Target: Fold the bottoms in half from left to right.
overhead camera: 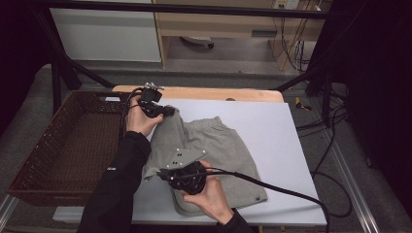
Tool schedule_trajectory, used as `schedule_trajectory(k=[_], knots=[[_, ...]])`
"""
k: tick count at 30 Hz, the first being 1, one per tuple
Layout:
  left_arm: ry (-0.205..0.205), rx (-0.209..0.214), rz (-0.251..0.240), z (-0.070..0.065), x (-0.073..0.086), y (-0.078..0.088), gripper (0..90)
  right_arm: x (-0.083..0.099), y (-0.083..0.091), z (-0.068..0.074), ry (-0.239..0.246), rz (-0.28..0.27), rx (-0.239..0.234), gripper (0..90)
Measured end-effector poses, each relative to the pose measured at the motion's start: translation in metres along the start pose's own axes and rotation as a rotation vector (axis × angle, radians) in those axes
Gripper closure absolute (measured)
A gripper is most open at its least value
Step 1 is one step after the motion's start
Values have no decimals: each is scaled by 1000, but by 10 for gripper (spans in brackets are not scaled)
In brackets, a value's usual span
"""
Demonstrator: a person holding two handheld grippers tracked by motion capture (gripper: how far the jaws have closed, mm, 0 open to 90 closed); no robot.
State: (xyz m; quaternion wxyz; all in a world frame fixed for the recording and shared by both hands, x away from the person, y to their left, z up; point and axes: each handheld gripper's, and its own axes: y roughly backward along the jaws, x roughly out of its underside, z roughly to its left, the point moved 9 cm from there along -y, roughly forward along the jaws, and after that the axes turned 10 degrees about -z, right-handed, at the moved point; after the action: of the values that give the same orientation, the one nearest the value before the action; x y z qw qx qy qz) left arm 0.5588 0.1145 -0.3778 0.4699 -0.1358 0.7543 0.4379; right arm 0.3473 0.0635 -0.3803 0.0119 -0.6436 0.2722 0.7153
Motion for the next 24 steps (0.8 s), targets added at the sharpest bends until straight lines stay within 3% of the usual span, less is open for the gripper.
schedule_trajectory(k=[24], knots=[[-36,45,-15,-32,4,-38,852,33,41,-23,-51,15,58,881]])
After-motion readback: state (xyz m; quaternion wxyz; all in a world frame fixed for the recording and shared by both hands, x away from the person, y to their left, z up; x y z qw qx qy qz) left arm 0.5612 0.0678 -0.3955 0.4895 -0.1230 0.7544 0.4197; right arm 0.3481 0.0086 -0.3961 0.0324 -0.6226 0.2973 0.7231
